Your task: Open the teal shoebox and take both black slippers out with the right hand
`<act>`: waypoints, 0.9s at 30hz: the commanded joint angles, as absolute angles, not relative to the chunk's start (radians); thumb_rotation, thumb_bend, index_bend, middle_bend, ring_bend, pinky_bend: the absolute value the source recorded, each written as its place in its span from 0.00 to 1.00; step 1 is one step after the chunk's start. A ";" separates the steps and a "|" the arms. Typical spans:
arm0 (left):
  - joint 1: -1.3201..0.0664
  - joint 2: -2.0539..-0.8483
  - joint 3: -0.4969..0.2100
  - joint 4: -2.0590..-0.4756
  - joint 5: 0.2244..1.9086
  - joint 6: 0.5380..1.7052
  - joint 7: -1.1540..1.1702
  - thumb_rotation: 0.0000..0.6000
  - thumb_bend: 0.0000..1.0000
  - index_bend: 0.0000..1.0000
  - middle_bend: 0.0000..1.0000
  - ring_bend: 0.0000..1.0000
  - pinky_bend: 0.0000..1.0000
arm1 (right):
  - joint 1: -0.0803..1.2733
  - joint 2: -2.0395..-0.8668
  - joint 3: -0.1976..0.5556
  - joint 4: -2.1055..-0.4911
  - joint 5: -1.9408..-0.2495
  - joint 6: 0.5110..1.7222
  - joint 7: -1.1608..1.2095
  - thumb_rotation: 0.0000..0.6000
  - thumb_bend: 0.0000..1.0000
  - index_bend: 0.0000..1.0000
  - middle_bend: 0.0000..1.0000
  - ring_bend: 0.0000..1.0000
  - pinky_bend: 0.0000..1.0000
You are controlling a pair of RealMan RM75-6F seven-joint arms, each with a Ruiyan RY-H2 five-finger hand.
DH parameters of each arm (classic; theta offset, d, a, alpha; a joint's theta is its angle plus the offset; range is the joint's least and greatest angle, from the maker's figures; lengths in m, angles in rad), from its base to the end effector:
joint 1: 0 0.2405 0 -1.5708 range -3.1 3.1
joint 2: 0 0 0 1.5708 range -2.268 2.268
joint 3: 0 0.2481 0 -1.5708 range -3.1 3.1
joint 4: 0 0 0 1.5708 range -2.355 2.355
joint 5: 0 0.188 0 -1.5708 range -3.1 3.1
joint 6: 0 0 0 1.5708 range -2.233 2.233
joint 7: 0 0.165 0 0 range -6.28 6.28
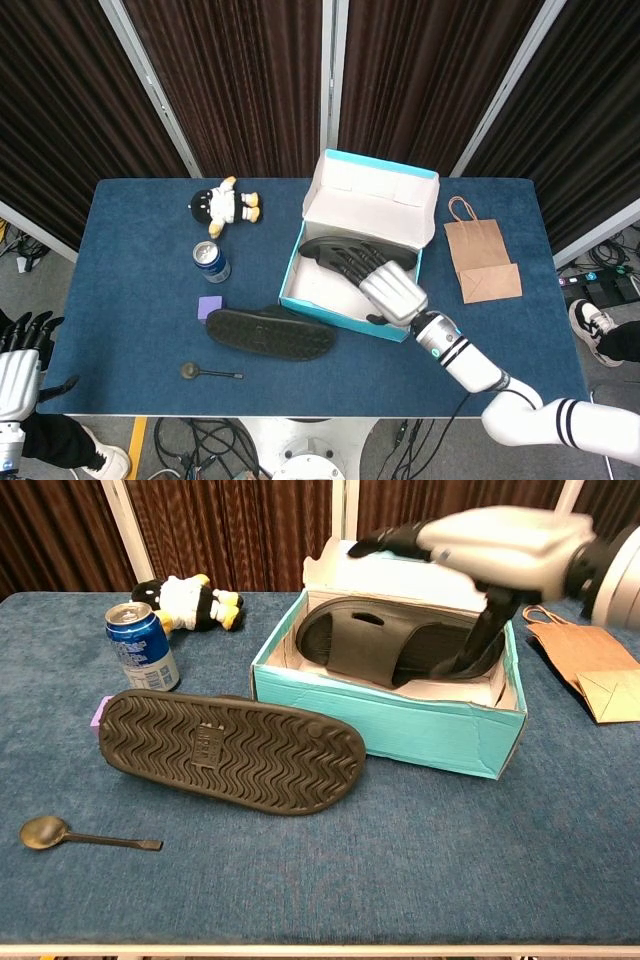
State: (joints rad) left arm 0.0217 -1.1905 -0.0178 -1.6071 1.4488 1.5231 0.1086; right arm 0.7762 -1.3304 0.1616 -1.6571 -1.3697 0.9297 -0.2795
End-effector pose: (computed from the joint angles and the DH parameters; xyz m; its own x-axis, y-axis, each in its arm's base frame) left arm -0.3178 0.1602 0.1577 0.4300 0.0518 0.9013 0.8910 0.1365 -0.4330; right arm -0.0957 -0.3381 0.0442 0.5487 -0.1405 0.8241 -0.7006 -0.6151 0.3616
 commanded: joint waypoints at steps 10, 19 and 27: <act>0.032 -1.187 -0.013 -1.609 1.444 1.529 0.103 1.00 0.00 0.18 0.10 0.02 0.11 | 0.880 -1.461 0.196 -1.356 -1.173 0.778 -0.344 1.00 0.02 0.14 0.18 0.00 0.03; 0.035 -1.190 -0.013 -1.600 1.441 1.530 0.094 1.00 0.00 0.18 0.10 0.02 0.11 | 0.929 -1.549 0.197 -1.242 -1.157 0.768 -0.386 1.00 0.02 0.14 0.18 0.00 0.03; 0.033 -1.191 -0.014 -1.600 1.435 1.521 0.094 1.00 0.00 0.18 0.10 0.02 0.11 | 0.961 -1.610 0.197 -1.158 -1.163 0.743 -0.361 1.00 0.03 0.17 0.19 0.00 0.02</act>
